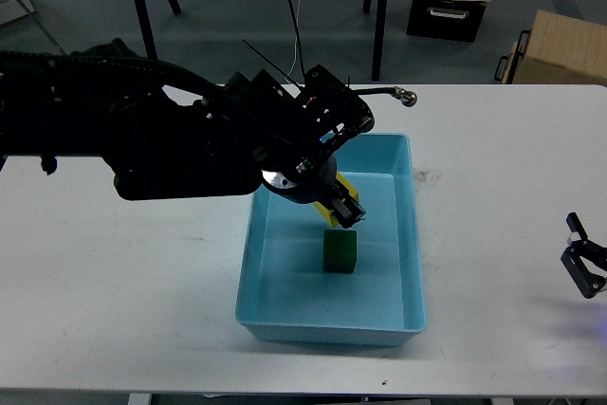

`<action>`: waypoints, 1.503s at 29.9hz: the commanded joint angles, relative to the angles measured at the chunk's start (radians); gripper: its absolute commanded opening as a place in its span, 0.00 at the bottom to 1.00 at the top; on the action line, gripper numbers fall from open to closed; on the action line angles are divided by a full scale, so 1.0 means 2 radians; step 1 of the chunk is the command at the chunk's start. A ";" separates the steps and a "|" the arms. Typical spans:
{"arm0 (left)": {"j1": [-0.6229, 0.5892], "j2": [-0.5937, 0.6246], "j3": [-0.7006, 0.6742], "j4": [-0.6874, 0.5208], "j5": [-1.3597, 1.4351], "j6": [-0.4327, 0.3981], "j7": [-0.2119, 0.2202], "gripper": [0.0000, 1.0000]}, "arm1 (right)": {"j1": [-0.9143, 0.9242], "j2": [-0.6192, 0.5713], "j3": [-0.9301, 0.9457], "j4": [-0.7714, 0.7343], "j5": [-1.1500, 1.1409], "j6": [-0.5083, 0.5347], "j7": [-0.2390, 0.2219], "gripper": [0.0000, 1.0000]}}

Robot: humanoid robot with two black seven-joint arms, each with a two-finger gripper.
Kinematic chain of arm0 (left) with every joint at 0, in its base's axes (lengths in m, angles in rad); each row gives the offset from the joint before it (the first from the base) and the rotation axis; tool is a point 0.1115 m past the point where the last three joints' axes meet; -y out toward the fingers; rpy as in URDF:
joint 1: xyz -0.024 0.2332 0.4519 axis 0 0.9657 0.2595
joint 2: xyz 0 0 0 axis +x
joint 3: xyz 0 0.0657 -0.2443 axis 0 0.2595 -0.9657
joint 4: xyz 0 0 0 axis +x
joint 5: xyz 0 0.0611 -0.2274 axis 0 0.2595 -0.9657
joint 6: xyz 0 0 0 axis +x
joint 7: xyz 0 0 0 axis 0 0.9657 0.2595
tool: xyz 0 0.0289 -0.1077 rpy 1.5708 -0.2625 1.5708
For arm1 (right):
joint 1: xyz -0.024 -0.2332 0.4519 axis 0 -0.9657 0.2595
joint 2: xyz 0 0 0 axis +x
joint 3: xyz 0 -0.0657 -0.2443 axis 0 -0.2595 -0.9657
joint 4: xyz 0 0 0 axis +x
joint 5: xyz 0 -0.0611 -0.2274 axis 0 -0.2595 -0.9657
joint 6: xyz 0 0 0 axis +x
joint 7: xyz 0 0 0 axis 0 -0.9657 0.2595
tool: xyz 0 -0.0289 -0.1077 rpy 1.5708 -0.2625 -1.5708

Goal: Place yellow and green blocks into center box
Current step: 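Carry the yellow cube into the bin and release it on the green cube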

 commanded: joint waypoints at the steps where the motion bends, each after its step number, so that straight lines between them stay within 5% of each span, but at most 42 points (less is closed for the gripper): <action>1: 0.009 -0.018 0.002 0.009 0.001 0.000 0.000 0.01 | -0.002 -0.001 0.002 0.000 0.000 0.000 0.000 1.00; 10: 0.028 -0.019 0.002 0.016 0.000 0.000 -0.001 0.15 | -0.006 -0.001 0.001 0.001 0.000 0.000 0.000 1.00; 18: 0.037 -0.019 0.002 0.016 0.000 0.000 -0.031 0.42 | -0.008 -0.001 0.002 0.001 0.000 0.000 0.000 1.00; 28: 0.037 -0.019 -0.001 0.020 0.000 0.000 -0.040 0.70 | -0.015 -0.001 0.001 0.000 0.000 0.000 0.000 1.00; 40: 0.024 -0.005 -0.013 0.027 -0.002 0.000 -0.042 0.75 | -0.014 0.000 0.001 0.000 0.000 0.000 0.000 1.00; 45: 0.013 0.040 -0.063 0.031 -0.031 0.000 -0.065 0.75 | -0.010 0.000 0.001 0.000 -0.001 0.000 0.000 1.00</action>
